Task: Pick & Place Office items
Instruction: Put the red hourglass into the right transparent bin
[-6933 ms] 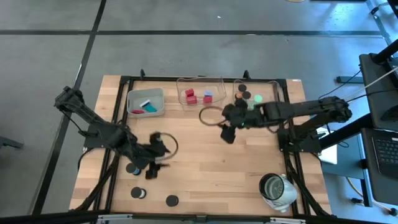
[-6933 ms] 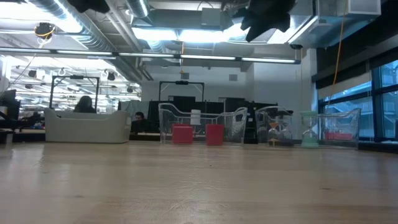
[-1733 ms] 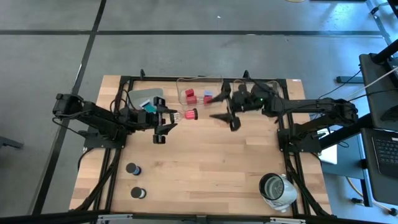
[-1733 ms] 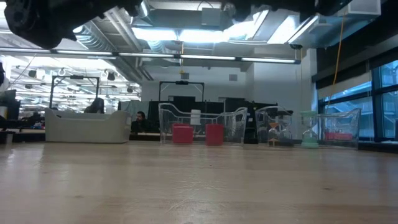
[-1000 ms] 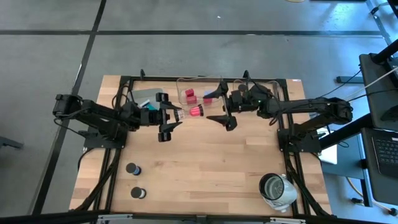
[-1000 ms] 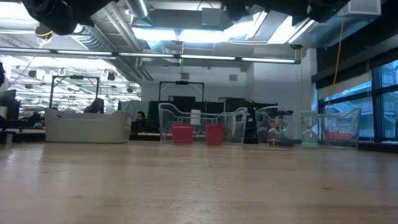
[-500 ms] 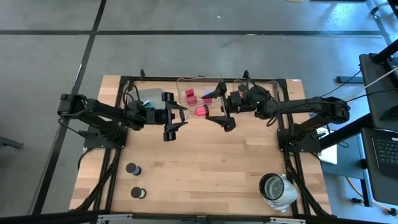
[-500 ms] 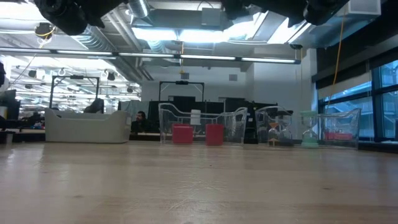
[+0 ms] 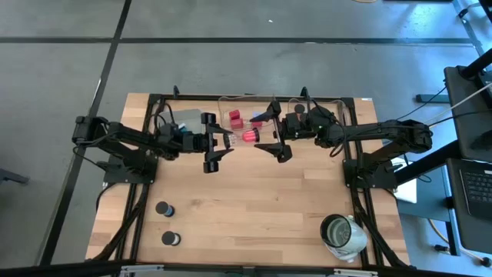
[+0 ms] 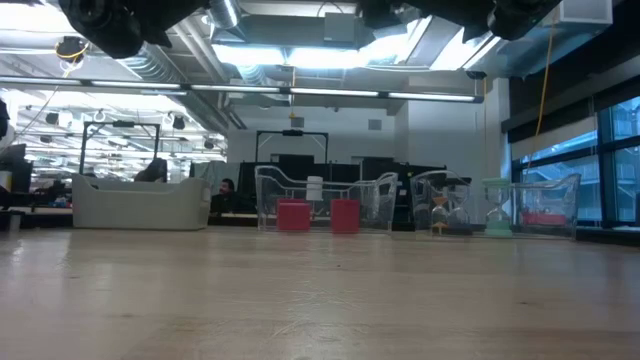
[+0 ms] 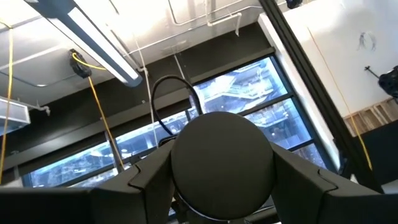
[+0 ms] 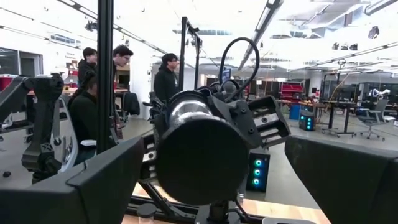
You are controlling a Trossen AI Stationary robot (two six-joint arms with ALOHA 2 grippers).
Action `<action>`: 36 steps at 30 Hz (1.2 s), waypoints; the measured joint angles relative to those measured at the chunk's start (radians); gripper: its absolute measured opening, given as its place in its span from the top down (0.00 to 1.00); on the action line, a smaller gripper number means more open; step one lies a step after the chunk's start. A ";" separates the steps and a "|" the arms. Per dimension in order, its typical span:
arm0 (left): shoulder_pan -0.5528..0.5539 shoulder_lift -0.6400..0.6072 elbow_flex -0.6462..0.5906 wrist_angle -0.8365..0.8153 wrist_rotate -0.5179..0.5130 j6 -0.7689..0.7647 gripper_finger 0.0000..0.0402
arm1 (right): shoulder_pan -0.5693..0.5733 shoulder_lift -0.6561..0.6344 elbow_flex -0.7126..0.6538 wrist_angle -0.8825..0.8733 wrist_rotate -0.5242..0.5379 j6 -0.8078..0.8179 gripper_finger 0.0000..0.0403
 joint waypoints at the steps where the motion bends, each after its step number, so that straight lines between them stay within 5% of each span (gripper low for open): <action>1: 0.003 0.000 0.000 0.000 -0.001 0.000 0.47 | 0.002 0.000 0.000 0.001 0.000 0.000 0.02; 36: 0.019 0.048 0.064 -0.033 0.007 -0.007 0.47 | 0.014 0.000 0.000 -0.009 0.052 -0.003 0.02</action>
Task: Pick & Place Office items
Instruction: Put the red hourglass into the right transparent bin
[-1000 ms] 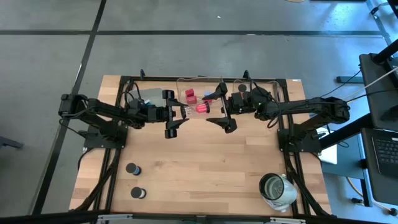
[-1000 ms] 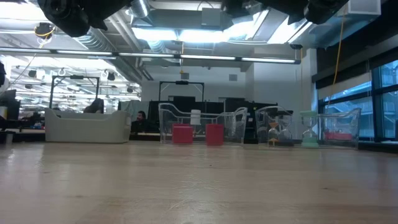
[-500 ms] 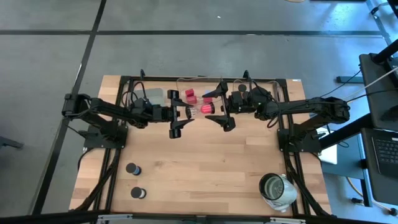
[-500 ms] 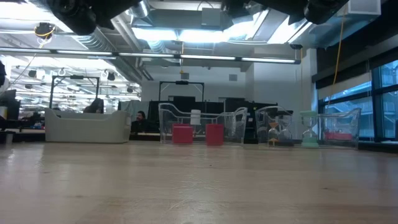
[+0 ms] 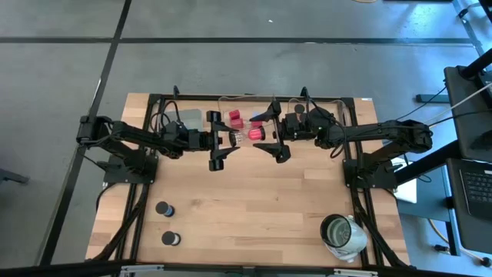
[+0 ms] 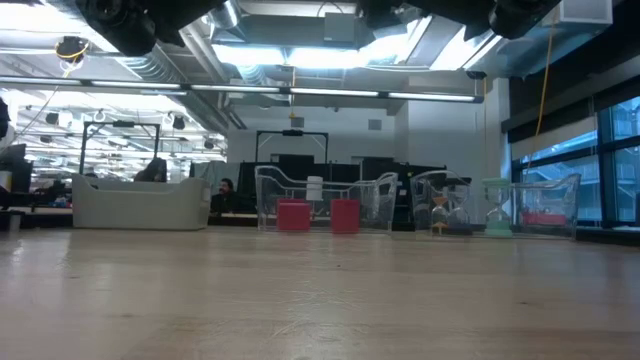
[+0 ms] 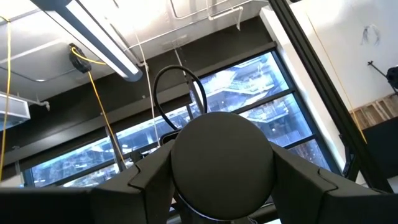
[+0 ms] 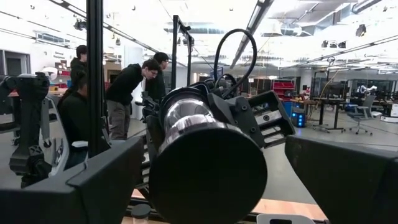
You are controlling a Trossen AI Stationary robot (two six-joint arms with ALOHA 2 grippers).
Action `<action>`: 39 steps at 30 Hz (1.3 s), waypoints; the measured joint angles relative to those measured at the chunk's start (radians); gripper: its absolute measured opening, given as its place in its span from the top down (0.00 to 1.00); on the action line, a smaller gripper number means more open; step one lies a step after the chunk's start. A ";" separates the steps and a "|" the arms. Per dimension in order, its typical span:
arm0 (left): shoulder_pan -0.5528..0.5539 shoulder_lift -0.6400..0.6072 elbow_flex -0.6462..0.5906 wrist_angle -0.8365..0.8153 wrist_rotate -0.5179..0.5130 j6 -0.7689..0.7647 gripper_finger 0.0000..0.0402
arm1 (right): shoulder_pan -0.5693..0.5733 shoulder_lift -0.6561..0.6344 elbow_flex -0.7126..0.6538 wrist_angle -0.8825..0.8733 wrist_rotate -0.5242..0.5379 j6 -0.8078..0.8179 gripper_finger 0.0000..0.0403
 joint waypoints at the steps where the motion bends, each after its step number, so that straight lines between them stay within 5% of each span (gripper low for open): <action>1: 0.000 0.000 0.000 0.000 0.000 0.000 0.47 | 0.000 0.000 0.000 -0.001 0.000 0.000 0.02; 8: 0.000 0.000 0.000 -0.007 0.000 0.000 0.47 | 0.000 0.000 0.000 -0.017 0.000 0.002 0.04; 39: 0.000 0.000 0.000 -0.019 0.001 -0.003 0.47 | -0.006 0.000 0.000 -0.034 -0.029 0.001 0.49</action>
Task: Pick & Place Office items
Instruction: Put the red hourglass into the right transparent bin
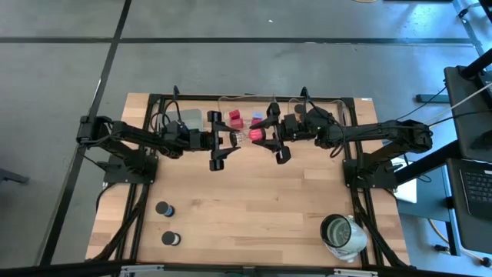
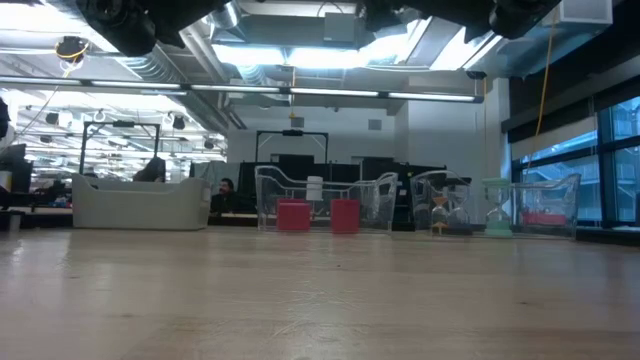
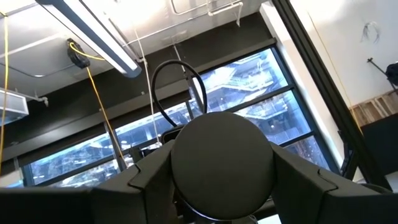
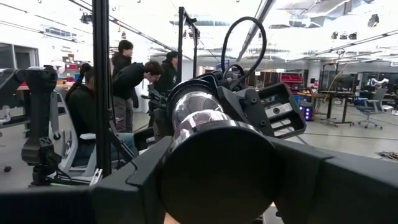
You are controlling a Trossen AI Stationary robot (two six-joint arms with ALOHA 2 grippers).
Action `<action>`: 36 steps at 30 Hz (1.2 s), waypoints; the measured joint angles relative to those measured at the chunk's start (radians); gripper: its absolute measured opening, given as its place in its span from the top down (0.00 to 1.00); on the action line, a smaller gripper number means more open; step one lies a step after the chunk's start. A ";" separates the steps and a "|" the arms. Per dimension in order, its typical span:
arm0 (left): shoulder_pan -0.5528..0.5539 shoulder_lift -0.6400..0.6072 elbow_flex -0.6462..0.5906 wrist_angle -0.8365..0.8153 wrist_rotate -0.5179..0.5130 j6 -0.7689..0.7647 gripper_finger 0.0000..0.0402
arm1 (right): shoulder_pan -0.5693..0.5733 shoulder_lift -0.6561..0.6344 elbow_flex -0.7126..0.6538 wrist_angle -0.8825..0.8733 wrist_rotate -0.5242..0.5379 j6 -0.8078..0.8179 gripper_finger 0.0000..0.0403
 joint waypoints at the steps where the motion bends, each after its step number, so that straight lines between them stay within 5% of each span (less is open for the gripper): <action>1: 0.000 0.000 0.000 0.000 -0.002 0.000 0.47 | 0.000 0.000 0.000 0.000 -0.003 0.000 0.49; 8: 0.000 0.000 0.000 -0.005 -0.014 -0.035 0.44 | 0.000 0.000 0.000 -0.003 0.000 0.001 0.45; 21: 0.000 -0.022 0.000 -0.022 -0.029 -0.155 0.22 | -0.018 0.000 0.000 -0.019 0.006 0.004 0.47; 28: 0.000 -0.134 0.000 -0.084 -0.241 -0.130 0.20 | -0.138 -0.058 0.000 -0.215 0.108 0.110 0.49; 36: 0.001 -0.284 0.000 -0.371 -0.525 -0.128 0.20 | -0.313 -0.256 0.003 -0.734 0.323 0.197 0.46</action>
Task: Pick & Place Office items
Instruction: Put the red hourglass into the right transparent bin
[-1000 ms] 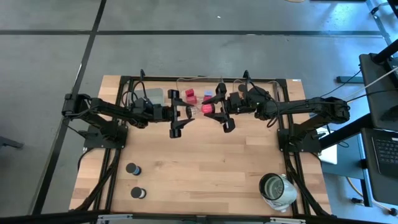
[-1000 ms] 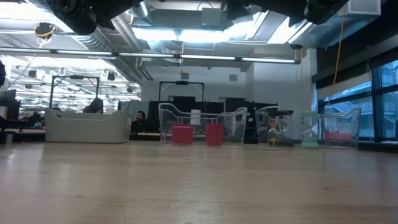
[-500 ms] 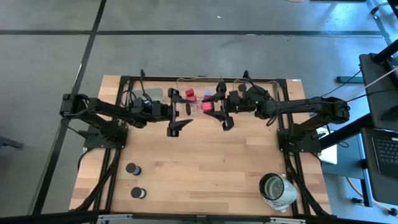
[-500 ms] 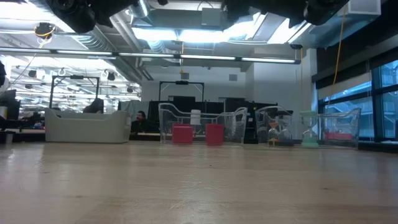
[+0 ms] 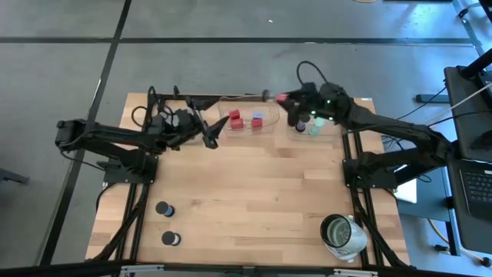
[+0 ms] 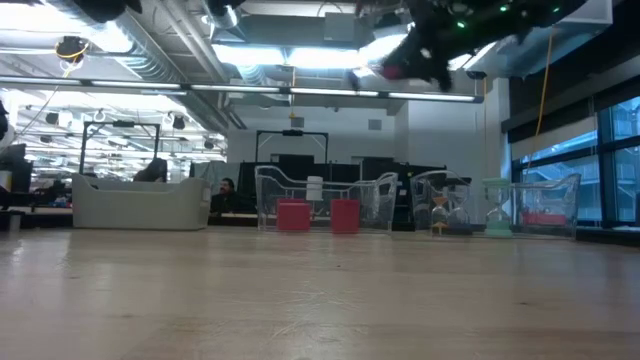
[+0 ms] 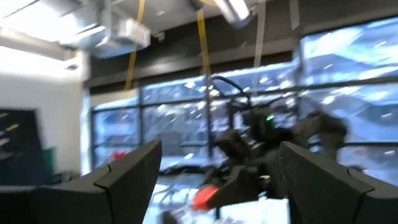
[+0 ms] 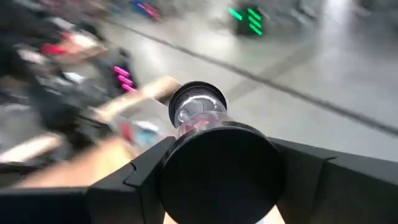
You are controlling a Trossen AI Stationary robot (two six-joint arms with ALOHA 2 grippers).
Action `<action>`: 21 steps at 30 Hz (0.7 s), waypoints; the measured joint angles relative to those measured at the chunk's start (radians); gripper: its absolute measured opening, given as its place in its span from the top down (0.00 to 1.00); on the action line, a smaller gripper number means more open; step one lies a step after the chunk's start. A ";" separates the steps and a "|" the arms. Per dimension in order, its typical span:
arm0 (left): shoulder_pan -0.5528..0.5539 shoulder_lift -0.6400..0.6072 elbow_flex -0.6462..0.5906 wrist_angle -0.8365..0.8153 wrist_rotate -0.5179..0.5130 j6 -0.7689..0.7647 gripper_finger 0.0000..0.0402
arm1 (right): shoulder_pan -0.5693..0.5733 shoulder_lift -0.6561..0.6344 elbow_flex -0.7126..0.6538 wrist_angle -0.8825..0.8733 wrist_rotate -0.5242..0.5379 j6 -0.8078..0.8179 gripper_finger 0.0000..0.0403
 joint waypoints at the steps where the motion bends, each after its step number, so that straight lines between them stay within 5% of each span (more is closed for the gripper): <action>1: 0.000 -0.009 0.000 -0.022 -0.028 0.000 0.20 | -0.019 -0.025 0.000 -0.075 0.028 0.012 0.46; 10: 0.001 -0.035 0.000 -0.137 -0.154 0.000 0.20 | -0.149 -0.109 0.020 -0.576 0.110 0.179 0.49; 16: 0.001 -0.035 0.000 -0.159 -0.168 0.000 0.20 | -0.213 -0.084 0.149 -0.872 0.295 0.172 0.47; 21: 0.001 -0.035 0.000 -0.186 -0.172 -0.001 0.20 | -0.290 -0.034 0.213 -1.024 0.282 0.195 0.49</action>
